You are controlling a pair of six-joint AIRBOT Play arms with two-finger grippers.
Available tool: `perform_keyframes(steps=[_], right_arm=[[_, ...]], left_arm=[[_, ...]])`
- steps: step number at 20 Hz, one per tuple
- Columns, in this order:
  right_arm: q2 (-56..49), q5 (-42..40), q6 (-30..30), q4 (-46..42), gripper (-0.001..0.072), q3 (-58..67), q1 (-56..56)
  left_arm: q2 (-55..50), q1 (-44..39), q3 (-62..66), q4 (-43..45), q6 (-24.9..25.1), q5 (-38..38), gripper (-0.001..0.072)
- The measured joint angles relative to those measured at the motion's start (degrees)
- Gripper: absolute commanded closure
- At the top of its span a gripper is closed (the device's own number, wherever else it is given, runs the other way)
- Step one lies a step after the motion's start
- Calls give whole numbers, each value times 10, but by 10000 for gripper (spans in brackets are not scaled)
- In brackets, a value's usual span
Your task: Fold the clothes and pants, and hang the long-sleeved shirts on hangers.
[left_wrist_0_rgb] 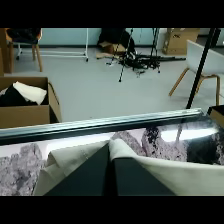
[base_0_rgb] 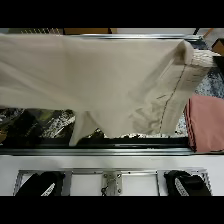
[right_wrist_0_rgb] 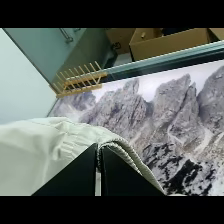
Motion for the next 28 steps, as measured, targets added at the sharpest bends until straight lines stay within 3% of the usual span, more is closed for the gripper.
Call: perform_keyframes(steps=[5, 9, 13, 18, 21, 24, 28], right_arm=[[-28, 24, 38, 59, 694, 3, 0], [-124, 63, 44, 64, 694, 3, 0], [-259, 68, 16, 23, 694, 3, 0], [-401, -17, -1, -58, 694, 3, -1], [-433, -48, -10, -92, 694, 3, -13], [-439, -23, -45, -118, 694, 3, -27], [-441, 32, -102, -165, 694, -28, -34]], left_arm=[[-63, 1, 39, 5, -12, 0, 702], [-197, 35, 48, 25, -13, -4, 702], [-360, 85, 51, -21, -3, -2, 702], [-505, 132, 52, -100, 27, 2, 702], [-525, 142, 52, -122, 35, -14, 703], [-509, 135, 28, -119, 39, -37, 703], [-445, 107, -114, -68, 38, -11, 702]])
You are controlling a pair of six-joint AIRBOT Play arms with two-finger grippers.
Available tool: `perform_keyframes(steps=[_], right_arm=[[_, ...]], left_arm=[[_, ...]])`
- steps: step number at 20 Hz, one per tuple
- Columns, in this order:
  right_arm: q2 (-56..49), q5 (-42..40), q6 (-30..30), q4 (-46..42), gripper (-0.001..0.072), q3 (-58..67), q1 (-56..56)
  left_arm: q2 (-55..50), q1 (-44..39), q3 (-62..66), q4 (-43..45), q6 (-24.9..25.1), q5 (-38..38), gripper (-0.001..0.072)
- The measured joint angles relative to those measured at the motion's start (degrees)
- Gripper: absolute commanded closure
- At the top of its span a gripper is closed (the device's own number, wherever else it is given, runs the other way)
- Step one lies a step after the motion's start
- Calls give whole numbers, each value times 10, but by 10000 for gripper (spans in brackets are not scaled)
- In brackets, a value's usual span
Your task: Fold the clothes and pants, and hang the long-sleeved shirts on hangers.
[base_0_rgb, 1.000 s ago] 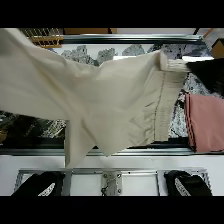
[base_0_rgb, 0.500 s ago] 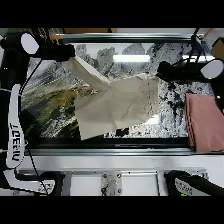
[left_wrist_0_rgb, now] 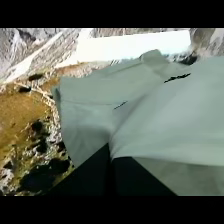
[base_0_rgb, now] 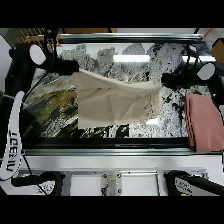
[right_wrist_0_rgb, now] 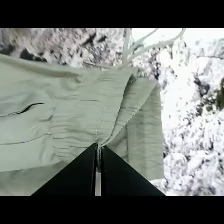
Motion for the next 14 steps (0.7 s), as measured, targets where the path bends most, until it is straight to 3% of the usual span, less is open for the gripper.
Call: perform_keyframes(steps=[7, 13, 14], right_arm=[[3, -3, -29, -38, 694, -132, -2], [2, -38, -33, -43, 688, -183, -2], [1, -40, -33, -39, 680, -186, -2]], left_arm=[[110, -54, -344, 50, -3, 166, 702], [132, -84, -462, 56, -3, 239, 685], [133, -88, -466, 56, -3, 241, 406]])
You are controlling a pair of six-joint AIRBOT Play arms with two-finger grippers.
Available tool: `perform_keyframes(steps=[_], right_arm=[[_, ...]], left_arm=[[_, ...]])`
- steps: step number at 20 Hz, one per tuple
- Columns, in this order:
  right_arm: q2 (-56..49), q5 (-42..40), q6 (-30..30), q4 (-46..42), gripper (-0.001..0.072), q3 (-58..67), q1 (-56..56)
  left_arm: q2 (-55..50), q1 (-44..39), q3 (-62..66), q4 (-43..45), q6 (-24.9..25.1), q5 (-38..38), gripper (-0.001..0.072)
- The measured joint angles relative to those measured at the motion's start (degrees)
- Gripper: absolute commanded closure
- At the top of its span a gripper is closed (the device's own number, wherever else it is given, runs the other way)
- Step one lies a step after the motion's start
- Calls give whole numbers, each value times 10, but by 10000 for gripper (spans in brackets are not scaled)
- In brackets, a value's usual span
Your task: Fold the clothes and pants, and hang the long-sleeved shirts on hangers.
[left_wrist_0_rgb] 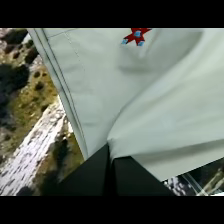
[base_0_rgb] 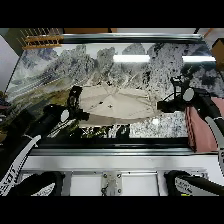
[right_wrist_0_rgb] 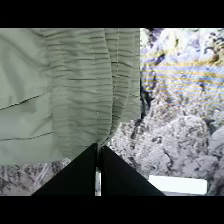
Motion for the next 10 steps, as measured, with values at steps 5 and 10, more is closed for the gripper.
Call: perform_keyframes(steps=[5, 10], right_arm=[[5, -5, -2, 45, 82, 0, -2], [47, 11, -5, 67, 72, 25, -49]], left_arm=[[2, 0, 34, 0, -1, -32, 138], [27, 16, 102, -4, -1, -104, 138]])
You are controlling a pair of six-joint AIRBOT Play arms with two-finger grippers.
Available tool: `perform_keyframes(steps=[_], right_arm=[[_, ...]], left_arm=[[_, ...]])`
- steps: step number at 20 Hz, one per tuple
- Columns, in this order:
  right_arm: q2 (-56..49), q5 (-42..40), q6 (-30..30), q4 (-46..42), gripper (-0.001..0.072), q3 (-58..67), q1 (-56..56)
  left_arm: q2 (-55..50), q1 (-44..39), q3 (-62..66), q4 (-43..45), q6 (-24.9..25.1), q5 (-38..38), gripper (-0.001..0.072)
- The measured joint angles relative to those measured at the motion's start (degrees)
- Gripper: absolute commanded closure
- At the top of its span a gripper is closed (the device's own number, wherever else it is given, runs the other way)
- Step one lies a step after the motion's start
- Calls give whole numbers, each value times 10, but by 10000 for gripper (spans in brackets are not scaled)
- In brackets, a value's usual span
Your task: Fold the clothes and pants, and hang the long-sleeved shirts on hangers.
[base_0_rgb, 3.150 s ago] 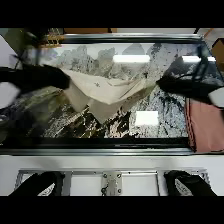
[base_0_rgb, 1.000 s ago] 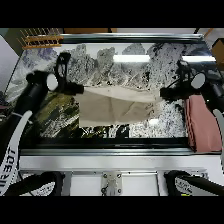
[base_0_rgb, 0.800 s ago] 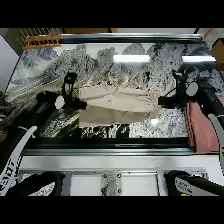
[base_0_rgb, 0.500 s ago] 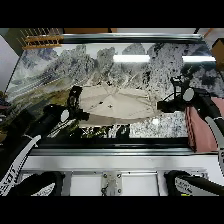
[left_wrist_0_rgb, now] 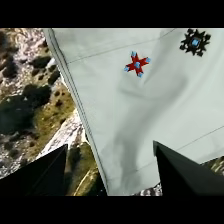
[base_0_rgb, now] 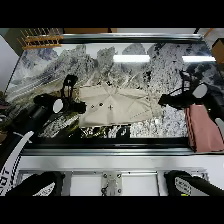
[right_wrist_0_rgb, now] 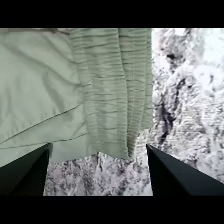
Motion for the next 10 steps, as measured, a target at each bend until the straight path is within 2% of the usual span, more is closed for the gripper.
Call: perform_keyframes(steps=[3, 4, 5, 6, 8, 9, 10], right_arm=[[6, 29, -40, 42, 58, 6, -70], [1, 40, -60, 68, -6, 7, -94], [-7, 50, -83, 98, -5, 8, -120], [-18, 59, -104, 125, -6, 9, -140], [-49, 70, -147, 181, -6, 9, -174], [-67, 73, -166, 203, -6, 9, -185], [-88, 76, -186, 224, -6, 9, -193]], left_arm=[[30, -6, 14, -21, 0, -18, 138], [38, -12, 16, -28, 0, -23, 139], [43, -18, 17, -32, 0, -25, 140], [47, -24, 19, -35, 0, -26, 213], [53, -41, 20, -40, -15, -25, 670], [54, -49, 20, -42, -22, -23, 702], [55, -59, 21, -42, -29, -18, 702]])
